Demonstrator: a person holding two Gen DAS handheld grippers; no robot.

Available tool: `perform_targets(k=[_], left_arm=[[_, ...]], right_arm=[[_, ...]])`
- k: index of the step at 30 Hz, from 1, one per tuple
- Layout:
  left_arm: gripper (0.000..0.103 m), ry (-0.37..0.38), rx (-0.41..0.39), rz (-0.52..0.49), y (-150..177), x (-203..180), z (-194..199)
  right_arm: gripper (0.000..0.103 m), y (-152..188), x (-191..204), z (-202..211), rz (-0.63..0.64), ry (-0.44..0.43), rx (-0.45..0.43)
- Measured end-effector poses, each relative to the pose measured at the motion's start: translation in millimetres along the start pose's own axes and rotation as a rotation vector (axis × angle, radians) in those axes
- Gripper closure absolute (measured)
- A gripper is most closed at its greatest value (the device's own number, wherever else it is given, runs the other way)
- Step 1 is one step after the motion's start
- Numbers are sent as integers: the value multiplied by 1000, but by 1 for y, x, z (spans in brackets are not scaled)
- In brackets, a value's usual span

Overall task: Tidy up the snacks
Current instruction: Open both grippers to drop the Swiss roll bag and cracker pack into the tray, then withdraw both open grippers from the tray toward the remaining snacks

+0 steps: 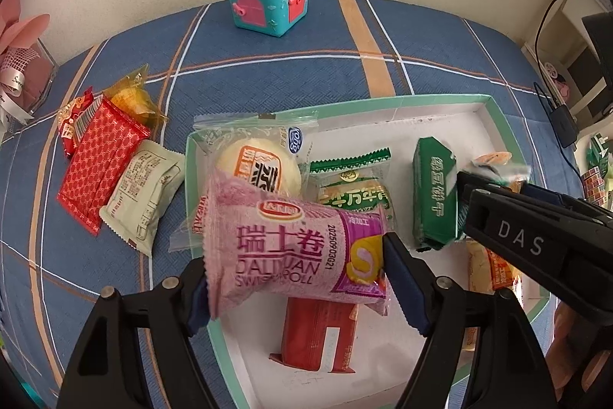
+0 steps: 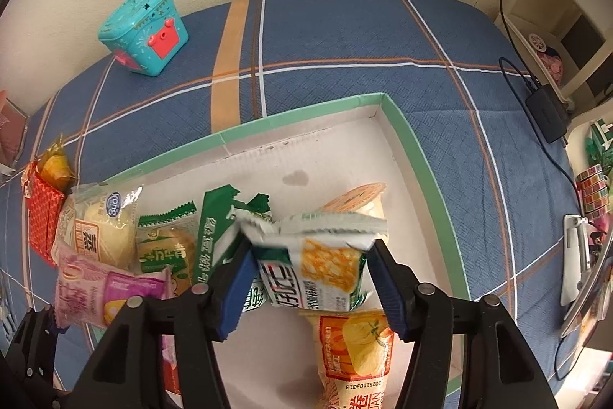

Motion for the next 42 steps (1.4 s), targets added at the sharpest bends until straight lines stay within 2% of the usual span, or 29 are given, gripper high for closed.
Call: perform_targets(k=[2,10,19,31,33,35,37,42], left_arm=[[17,0,-12,2,-1,2,5],[16,15,-59,29,-11,17,28],[16,5,-108,122,-20,43,55],[16,-18,-164,267,-24,93,76],[13,-26,-167,293,-23,99,77],[9,-33,-163,322,-22,106,76],[7,-34,-160,337,-21,110,74],[4,-66,-160,363,-19,117,71]], right_arm=[[36,-1,0,5,-2,4,-10],[36,-5,1,45,-5,-11,-107],[33,-9,5,88,-8,-25,-219],[32,-8,8,106,3,-26,-252],[27,-8,9,105,10,-25,-250],[15,-8,10,104,21,-18,-253],[9,-8,12,102,28,-9,-254],[2,-9,13,99,42,3,-252]])
Point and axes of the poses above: each gripper's, at about its wrist camera, not at the fingertips, and z roughly against the way its jaws point, x to its left, y to its underside, the point moved 1 cm from there along -z, roughly the way its jaws point, and after that the axes turned 9 degrees about -y, right-handed, at the moved point
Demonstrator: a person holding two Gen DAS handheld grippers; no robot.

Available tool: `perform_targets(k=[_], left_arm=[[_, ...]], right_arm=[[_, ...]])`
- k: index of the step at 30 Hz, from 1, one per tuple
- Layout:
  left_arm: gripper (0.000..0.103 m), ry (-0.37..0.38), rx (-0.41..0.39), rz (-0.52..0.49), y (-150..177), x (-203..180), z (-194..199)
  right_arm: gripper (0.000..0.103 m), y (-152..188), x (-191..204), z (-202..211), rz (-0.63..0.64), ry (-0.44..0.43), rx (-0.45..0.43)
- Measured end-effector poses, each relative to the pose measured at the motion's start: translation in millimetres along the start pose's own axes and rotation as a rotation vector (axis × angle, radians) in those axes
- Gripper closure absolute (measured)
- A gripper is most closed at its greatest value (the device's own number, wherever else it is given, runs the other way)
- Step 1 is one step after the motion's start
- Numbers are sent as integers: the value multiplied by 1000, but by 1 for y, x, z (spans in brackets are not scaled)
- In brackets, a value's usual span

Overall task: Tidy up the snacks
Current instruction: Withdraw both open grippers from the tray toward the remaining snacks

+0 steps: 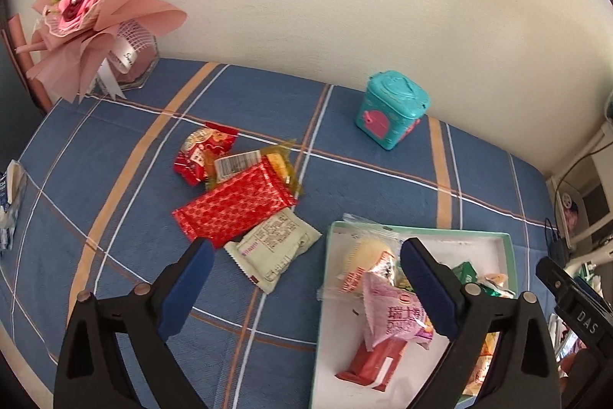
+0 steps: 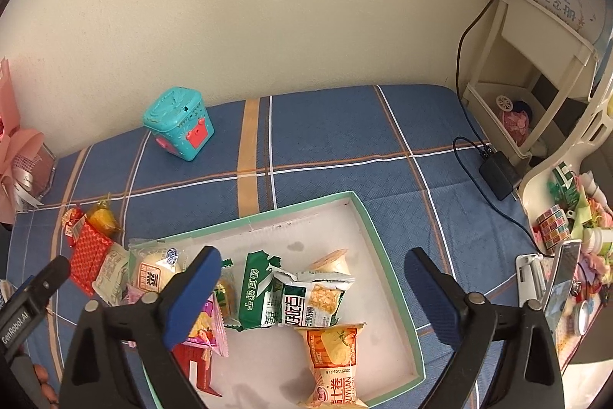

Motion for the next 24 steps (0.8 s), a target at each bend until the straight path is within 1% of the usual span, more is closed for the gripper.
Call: perform_targets(k=[1,10,16,18,24], left_arm=[[4,-2,-1,4,0,1,0],[4,-1,5,20,-1,9,-2],[4,0,16,32,-5,21,-3],[4,-14,14,36,-7,29,-4],[4,-95,7,54,-12,62,-7]], right_arm=[[0,0,0,0,4,1,0],[0,1,6,-3,21,-13,5],[0,4,20,-7,38,-19,18],[0,5,28,-8,43,-29,21],[0,8,58,-14,68,-70,35]])
Point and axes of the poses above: each gripper's, at about its wrist camera, not at the fingertips, and z roughly against the way its jaws point, x to its left, y to its underside, the point moved 1 cm from there along -z, roughly the way its jaws point, and after that the axes turned 9 degrees about -y, right-handed, at the moved point
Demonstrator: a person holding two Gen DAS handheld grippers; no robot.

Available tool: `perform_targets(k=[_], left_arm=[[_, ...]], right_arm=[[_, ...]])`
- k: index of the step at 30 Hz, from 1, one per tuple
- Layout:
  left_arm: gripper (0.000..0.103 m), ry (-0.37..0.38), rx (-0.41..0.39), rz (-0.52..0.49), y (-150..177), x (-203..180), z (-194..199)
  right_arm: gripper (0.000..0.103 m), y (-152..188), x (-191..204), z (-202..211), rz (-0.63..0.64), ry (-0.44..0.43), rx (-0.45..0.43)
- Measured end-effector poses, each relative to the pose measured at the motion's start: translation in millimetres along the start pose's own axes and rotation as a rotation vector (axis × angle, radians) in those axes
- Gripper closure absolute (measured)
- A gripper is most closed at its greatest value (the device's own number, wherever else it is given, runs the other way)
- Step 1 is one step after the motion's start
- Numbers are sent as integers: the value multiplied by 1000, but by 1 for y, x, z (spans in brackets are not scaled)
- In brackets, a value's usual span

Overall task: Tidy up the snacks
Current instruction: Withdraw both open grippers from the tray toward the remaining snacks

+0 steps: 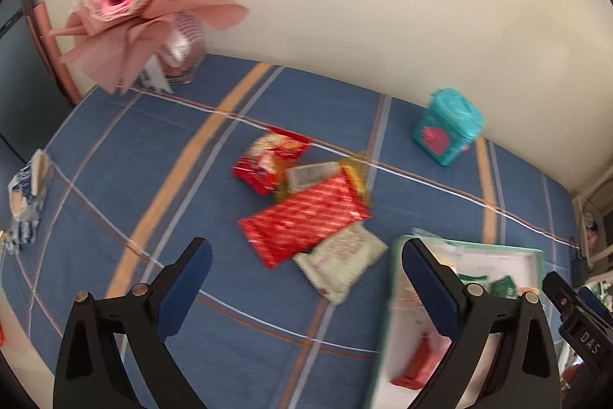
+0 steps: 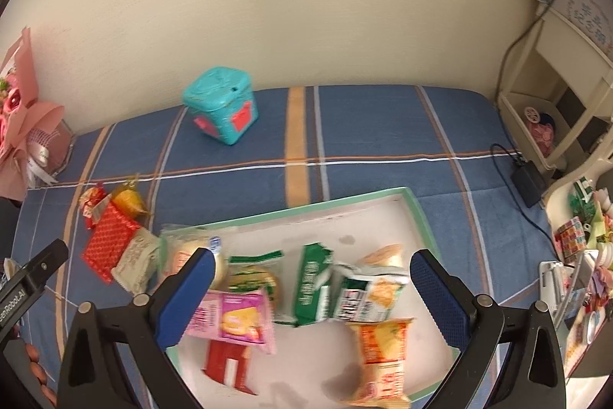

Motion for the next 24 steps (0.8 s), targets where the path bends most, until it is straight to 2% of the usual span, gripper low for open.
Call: perform_targets(k=[14,24], left_arm=[[4,-116,25,114,-13,88,-21],[4,-113,38,143,-13,106,-30]], right_arm=[[0,13,98,-21,109,-94,45],[0,26,159,-39,186,-133,58]])
Point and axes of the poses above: each gripper's, at about its wrist camera, not at the fingertips, and z roughly against the way its jaws point, x to its left, y to its underside, the point moved 1 cm from there along -z, roughly the way its jaws point, and after that the axes turned 9 degrees about -y, right-handed, at the moved point
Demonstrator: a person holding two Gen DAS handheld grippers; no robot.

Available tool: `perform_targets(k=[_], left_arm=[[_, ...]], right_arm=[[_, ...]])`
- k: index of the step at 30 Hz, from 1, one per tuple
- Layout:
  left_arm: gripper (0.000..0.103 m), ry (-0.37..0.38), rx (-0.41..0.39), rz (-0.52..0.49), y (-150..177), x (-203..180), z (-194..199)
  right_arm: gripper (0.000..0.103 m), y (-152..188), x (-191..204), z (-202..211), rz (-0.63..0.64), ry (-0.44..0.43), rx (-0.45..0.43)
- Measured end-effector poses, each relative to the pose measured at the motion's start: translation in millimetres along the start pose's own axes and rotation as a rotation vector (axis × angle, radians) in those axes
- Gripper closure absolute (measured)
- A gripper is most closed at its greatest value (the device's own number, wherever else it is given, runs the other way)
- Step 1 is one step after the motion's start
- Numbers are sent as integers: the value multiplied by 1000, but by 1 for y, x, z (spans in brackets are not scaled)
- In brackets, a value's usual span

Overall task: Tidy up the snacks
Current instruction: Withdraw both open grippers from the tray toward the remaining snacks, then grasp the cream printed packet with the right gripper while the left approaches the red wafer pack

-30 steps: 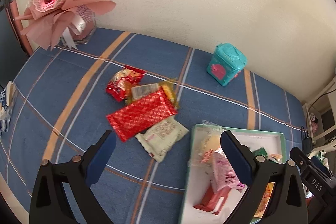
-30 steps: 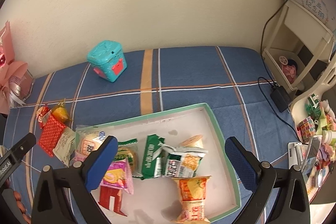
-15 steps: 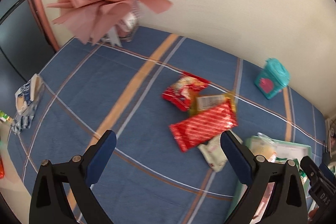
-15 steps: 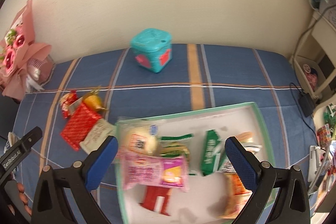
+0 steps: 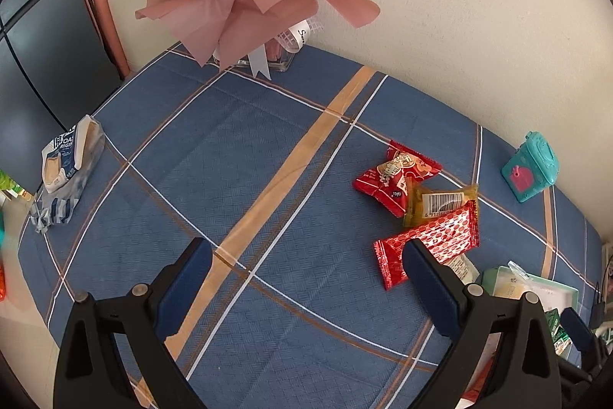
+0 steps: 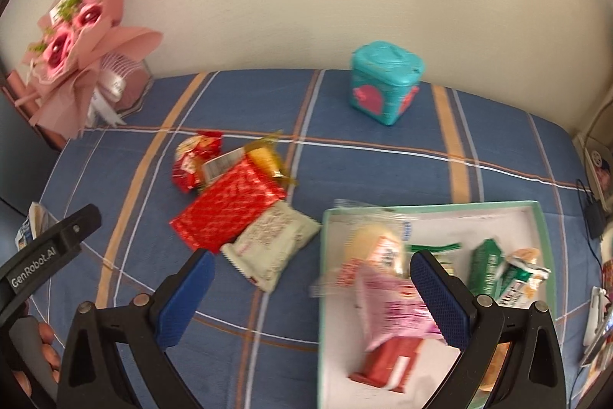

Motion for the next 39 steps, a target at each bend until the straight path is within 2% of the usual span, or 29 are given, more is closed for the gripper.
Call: perform_targets(k=[7,19,27,31,39], left_arm=[[4,20,17,-2,0,-3,-10],[4,30,49,-1,1,-16,-28],[4,34,61,-4,1,-30,-43],[4,31,63,-11,0,-34,-50],[4,28,75,-8,1,-38,-63]], right_arm=[[0,1,16,-20,3,-26,3],[1,2,10,-48,-50,-26,11],[18,-2,9,-60,-67,-61,-1],[19,-3,10,-71,-63,-66,8],[26,-2,13,-93,-62,-63,39]])
Point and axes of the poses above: each gripper's, at about its wrist camera, not at the fingertips, and z roughly against the way its jaws point, x to its left, y to its underside, the point moved 1 cm from there along -z, roughly the way its jaws point, and after that the axes turned 9 degrees about -y, right-handed, at the moved point
